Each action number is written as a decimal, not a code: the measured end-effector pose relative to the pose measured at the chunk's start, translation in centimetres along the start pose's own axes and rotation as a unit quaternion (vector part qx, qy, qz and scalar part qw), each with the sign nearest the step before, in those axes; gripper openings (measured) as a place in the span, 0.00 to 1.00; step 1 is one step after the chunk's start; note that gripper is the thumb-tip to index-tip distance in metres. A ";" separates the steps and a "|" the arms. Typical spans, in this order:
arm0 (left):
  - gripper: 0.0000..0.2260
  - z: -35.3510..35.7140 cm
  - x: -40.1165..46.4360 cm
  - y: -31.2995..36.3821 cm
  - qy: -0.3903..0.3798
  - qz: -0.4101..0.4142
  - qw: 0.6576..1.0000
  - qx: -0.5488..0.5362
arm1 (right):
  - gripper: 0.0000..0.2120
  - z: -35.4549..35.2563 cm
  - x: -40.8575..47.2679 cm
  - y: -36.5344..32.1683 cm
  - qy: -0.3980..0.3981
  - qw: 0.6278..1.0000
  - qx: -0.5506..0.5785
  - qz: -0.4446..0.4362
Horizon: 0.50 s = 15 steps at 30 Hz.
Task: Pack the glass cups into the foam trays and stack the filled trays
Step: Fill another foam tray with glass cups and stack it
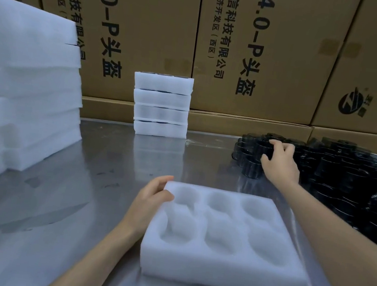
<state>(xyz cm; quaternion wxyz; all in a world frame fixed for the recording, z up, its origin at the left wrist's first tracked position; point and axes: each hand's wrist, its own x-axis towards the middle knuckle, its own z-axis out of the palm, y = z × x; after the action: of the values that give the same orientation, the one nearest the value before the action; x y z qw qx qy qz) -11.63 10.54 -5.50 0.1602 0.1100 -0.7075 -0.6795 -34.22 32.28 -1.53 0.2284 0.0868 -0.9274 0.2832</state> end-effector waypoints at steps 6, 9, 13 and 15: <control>0.23 0.0 0.1 -0.1 0.000 -0.005 1.000 0.000 | 0.19 0.7 1.7 -0.6 -0.080 0.991 -0.095 0.043; 0.22 0.1 0.2 0.1 0.004 -0.005 1.000 -0.004 | 0.12 0.6 1.5 -0.9 -0.042 0.993 -0.104 0.035; 0.22 0.2 0.1 0.0 0.016 -0.003 1.000 -0.004 | 0.11 -0.5 0.3 -1.9 0.021 0.999 -0.038 -0.012; 0.18 0.3 0.1 -0.1 0.025 0.001 1.000 -0.003 | 0.11 -1.5 -0.9 -3.2 0.044 0.997 0.042 -0.046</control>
<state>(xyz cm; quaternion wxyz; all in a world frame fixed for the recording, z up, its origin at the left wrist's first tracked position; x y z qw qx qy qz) -11.80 10.74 -5.60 0.1791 0.1256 -0.7012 -0.6786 -31.93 30.49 0.75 0.2776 0.1266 -0.8988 0.3148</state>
